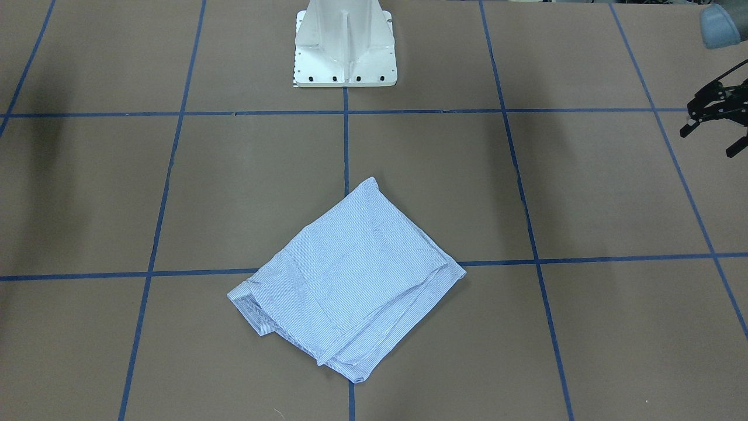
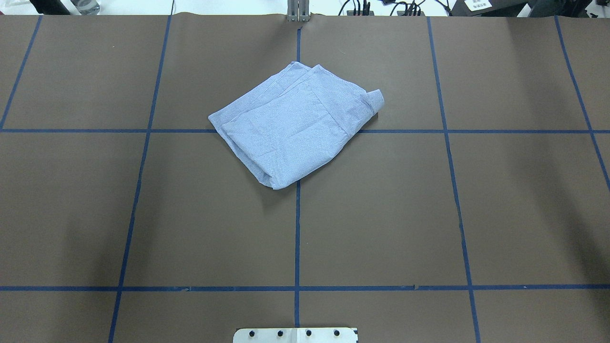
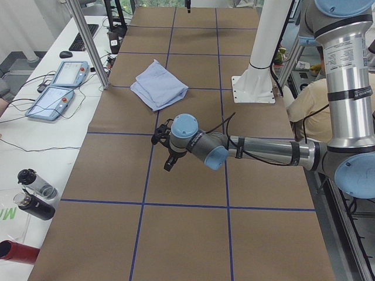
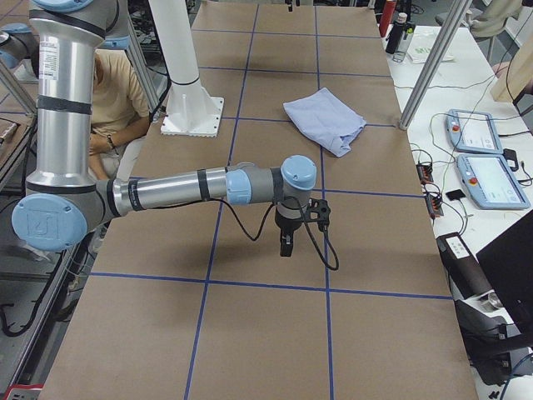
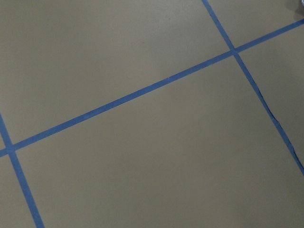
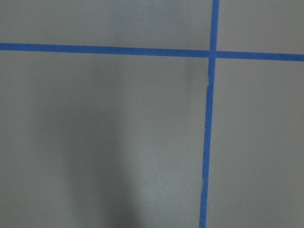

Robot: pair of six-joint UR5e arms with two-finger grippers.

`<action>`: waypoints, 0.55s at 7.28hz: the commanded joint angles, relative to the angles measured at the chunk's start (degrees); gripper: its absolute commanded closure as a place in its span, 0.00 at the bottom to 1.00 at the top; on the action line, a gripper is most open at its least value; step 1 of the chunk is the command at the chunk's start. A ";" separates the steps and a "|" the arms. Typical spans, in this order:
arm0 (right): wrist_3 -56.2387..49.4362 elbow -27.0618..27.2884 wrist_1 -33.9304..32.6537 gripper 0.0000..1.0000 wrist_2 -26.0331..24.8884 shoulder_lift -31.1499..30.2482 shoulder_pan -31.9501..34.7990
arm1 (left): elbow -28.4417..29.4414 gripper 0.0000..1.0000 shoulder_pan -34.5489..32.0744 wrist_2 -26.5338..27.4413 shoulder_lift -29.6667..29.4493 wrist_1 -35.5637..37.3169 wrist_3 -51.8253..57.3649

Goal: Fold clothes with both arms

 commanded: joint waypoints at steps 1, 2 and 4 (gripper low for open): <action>-3.18 -2.39 0.14 0.00 0.38 -1.10 3.21 | 0.99 0.01 -4.73 0.76 -0.56 0.27 2.85; -4.43 -2.57 0.14 0.00 0.55 -1.19 3.48 | 0.99 0.01 -4.73 0.94 -2.30 3.23 2.76; -4.27 -2.49 0.23 0.00 1.86 -0.75 4.18 | 0.90 0.01 -4.65 5.39 -3.11 5.02 3.11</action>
